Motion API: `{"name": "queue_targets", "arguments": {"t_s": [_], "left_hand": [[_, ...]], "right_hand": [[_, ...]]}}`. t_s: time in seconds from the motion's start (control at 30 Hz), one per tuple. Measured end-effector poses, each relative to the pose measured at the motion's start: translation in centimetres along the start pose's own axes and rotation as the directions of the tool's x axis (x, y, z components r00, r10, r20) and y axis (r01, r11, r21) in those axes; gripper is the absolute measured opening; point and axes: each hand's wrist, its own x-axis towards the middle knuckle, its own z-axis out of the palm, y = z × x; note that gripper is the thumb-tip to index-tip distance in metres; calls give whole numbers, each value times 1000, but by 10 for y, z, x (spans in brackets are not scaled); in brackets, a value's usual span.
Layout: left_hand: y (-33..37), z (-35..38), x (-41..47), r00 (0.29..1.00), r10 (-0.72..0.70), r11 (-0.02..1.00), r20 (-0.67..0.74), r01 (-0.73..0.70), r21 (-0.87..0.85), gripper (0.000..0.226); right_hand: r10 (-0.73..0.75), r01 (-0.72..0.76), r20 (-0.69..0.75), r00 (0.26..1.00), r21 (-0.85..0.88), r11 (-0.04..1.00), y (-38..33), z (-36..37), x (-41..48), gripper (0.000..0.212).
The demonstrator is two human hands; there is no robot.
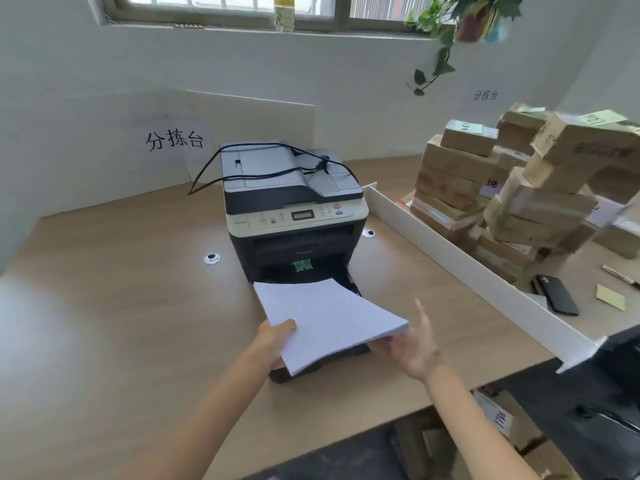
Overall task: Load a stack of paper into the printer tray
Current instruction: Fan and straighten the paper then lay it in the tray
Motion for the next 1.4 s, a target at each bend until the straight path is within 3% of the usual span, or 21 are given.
{"name": "queue_targets", "arguments": {"t_s": [0.07, 0.13, 0.27, 0.47, 0.63, 0.8, 0.9, 1.03, 1.2, 1.4], "left_hand": [[3, -1, 9, 999, -41, 998, -2, 41, 43, 38], [8, -2, 20, 999, -36, 996, 7, 35, 85, 38], [15, -2, 47, 998, -57, 992, 30, 53, 117, 38], [24, -1, 94, 988, -148, 982, 50, 140, 130, 40], [27, 11, 117, 989, -147, 982, 7, 146, 117, 37], [24, 21, 137, 986, -146, 985, -80, 152, 79, 45], [22, 31, 141, 985, -132, 987, -111, 141, 79, 31], [18, 40, 146, 981, -140, 974, -135, 160, 158, 42], [23, 44, 152, 980, -116, 980, -165, 139, 141, 43], [19, 46, 170, 980, -58, 982, -189, 90, 166, 51]], "right_hand": [[76, -74, 36, 996, -39, 996, -13, -5, 13, 78], [149, -132, 54, 987, -240, 962, -23, -3, 28, 72], [223, -183, -5, 975, -586, 790, -40, 8, 65, 53], [91, -200, -180, 979, -814, 545, -54, 18, 120, 22], [-41, -159, -198, 979, -881, 446, -51, 23, 149, 34], [-56, -192, -261, 964, -822, 536, -50, 12, 172, 41], [-36, -227, -307, 951, -773, 592, -51, 6, 184, 40], [9, -267, -327, 945, -755, 599, -56, -2, 193, 39], [44, -289, -335, 941, -730, 619, -56, -6, 209, 41], [17, -272, -342, 940, -715, 644, -52, -7, 228, 45]]}}
